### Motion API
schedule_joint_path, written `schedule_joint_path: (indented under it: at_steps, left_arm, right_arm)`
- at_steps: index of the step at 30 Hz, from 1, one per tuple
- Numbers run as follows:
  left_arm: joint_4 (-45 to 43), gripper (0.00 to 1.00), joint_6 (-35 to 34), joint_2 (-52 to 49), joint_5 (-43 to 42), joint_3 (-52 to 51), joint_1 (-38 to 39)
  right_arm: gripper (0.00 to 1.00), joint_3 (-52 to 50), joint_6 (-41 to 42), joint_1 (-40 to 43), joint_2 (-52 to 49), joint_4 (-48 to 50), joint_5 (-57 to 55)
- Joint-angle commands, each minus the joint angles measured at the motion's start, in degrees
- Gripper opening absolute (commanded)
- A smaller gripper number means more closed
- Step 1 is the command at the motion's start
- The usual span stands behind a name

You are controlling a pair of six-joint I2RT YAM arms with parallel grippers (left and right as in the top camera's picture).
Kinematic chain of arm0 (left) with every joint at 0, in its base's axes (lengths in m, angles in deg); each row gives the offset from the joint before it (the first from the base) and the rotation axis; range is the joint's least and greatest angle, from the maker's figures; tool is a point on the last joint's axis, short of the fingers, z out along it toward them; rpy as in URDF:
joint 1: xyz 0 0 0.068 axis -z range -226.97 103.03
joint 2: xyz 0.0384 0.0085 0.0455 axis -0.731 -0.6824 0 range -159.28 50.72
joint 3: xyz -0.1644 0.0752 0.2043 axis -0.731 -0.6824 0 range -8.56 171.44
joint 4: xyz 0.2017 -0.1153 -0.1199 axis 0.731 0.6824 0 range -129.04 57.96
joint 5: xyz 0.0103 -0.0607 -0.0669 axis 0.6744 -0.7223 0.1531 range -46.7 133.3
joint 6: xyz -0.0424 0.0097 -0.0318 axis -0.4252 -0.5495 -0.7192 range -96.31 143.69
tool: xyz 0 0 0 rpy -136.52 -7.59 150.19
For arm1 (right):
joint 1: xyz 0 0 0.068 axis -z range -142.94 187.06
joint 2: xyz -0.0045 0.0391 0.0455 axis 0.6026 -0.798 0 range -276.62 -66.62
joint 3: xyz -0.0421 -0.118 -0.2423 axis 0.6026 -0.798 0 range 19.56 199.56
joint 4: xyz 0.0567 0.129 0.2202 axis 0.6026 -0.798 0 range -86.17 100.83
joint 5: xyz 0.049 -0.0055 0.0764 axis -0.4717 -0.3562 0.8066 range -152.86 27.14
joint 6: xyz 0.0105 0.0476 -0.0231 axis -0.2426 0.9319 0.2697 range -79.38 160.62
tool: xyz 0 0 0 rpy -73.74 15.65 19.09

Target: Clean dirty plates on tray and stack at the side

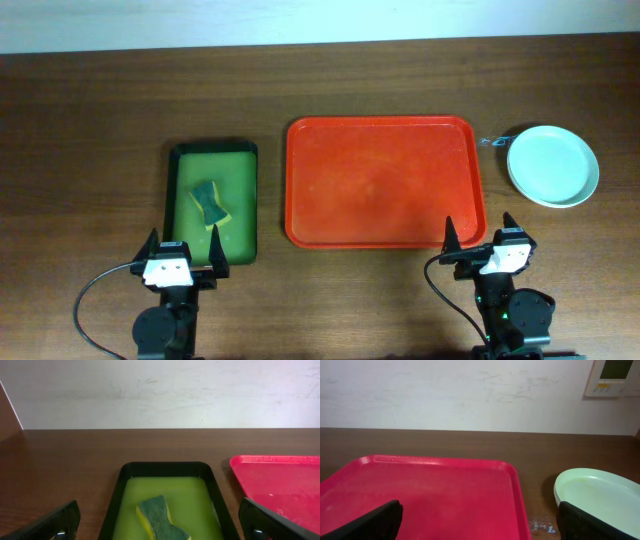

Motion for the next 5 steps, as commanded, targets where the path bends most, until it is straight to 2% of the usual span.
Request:
schedule_joint_path:
  at_steps: [1,5]
  left_arm:
    - [-0.09,0.99,-0.59,0.59,0.81,-0.35,-0.17]
    - [-0.11,0.99,-0.59,0.59,0.81,-0.35,-0.17]
  right_arm:
    - [0.98,-0.42,0.26,-0.48,0.42,-0.24,-0.68]
    - [0.98,-0.42,0.26,-0.48,0.42,-0.24,-0.68]
